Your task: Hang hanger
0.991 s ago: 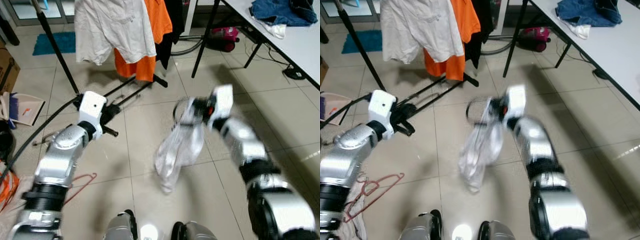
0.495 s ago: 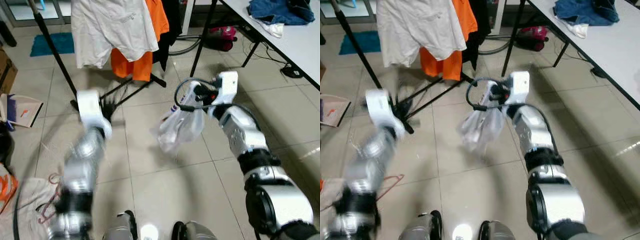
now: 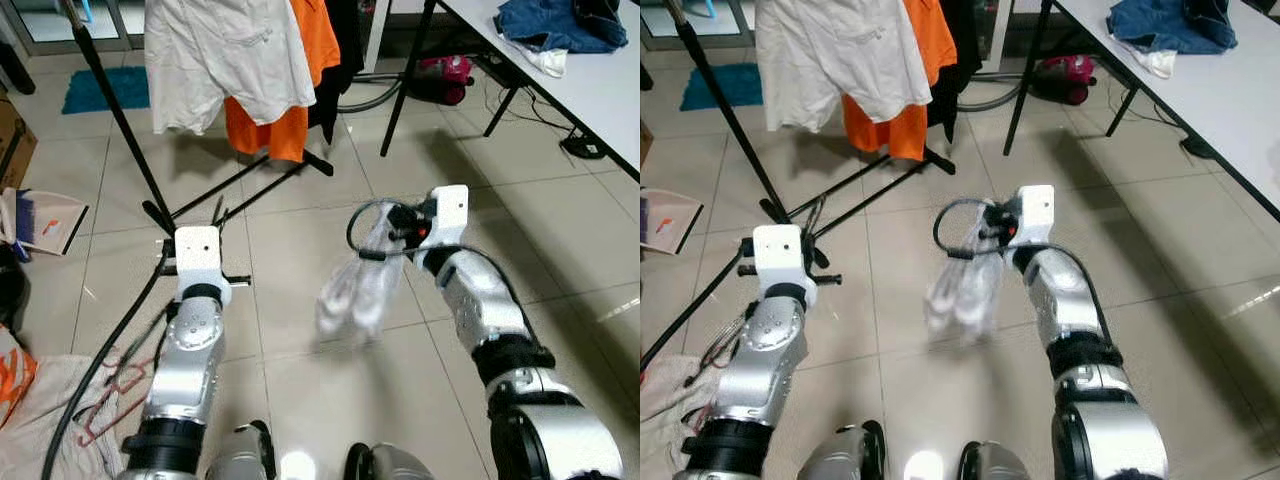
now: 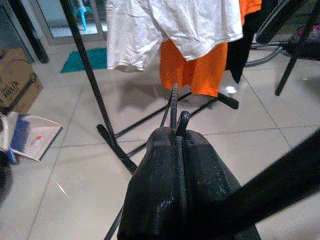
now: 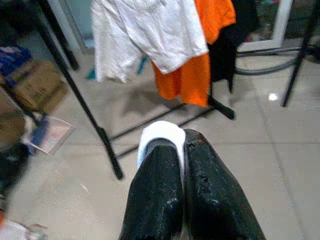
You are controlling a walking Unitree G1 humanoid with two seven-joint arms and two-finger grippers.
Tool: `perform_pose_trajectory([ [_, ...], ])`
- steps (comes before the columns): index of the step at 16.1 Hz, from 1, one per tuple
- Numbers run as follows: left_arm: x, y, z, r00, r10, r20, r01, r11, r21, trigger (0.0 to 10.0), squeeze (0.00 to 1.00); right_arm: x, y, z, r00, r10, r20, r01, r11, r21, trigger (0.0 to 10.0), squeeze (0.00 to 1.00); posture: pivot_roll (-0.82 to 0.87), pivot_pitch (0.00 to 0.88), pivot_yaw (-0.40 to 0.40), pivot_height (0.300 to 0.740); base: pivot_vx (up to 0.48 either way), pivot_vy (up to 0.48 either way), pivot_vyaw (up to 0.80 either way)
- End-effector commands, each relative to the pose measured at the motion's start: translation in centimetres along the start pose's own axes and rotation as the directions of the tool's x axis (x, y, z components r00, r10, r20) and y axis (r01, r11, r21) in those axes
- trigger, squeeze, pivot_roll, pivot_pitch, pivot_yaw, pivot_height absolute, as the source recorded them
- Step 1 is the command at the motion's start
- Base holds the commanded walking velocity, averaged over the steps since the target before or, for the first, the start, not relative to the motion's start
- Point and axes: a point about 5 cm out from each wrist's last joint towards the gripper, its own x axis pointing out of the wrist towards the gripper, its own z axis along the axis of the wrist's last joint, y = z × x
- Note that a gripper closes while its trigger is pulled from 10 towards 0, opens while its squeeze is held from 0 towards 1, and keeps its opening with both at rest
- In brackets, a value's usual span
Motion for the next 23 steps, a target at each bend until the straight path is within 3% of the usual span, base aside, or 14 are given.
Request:
perform_pose_trajectory([
  [1, 0.2, 0.8, -0.1, 0.999, 0.033, 0.003, -0.033, 0.999, 0.000, 10.0, 0.00, -0.7, -0.8, -0.4, 0.999, -0.042, -0.001, 0.042, 0.998, -0.040, 10.0, 0.02, -0.02, 0.140, -0.060, 0.740, 0.000, 0.000, 0.00],
  [3, 0.1, 1.4, 0.0, 0.998, 0.049, 0.030, -0.051, 0.998, 0.045, 10.0, 0.00, -1.3, -1.5, -1.0, 0.998, -0.070, -0.007, 0.070, 0.997, -0.024, 10.0, 0.05, -0.02, 0.144, -0.053, 0.740, 0.000, -0.240, 0.38],
  [8, -0.4, 0.3, 1.1, 0.995, 0.031, 0.097, -0.039, 0.996, 0.086, 10.0, 0.00, -1.7, -1.6, -2.0, 0.995, -0.101, -0.020, 0.101, 0.995, 0.003, 10.0, 0.10, -0.03, 0.130, -0.029, 0.740, 0.000, -0.288, 0.72],
  [11, -0.5, -0.4, 0.6, 0.997, 0.023, 0.067, -0.026, 0.998, 0.051, 10.0, 0.00, -1.8, -1.6, -2.4, 0.995, -0.102, -0.020, 0.102, 0.995, 0.008, 10.0, 0.14, -0.03, 0.127, -0.023, 0.740, 0.000, 0.000, 0.67],
  [13, -0.3, -0.1, 0.6, 0.997, 0.039, 0.059, -0.043, 0.997, 0.069, 10.0, 0.00, -1.8, -1.5, -2.3, 0.995, -0.094, -0.018, 0.094, 0.996, 0.012, 10.0, 0.16, -0.03, 0.131, -0.024, 0.740, 0.000, 0.000, 0.66],
  [15, -0.1, 0.5, 0.4, 0.995, 0.089, 0.034, -0.093, 0.986, 0.140, 10.0, 0.00, -1.6, -1.3, -2.1, 0.997, -0.073, -0.006, 0.074, 0.997, 0.019, 10.0, 0.19, -0.02, 0.141, -0.027, 0.740, 0.000, 0.000, 0.64],
  [23, 0.4, 0.4, 0.7, 0.998, 0.057, 0.041, -0.062, 0.986, 0.157, 10.0, 0.00, -1.0, -0.3, -1.5, 1.000, -0.007, 0.017, 0.006, 1.000, 0.017, 10.0, 0.29, -0.03, 0.155, -0.034, 0.740, 0.000, 0.000, 0.61],
])
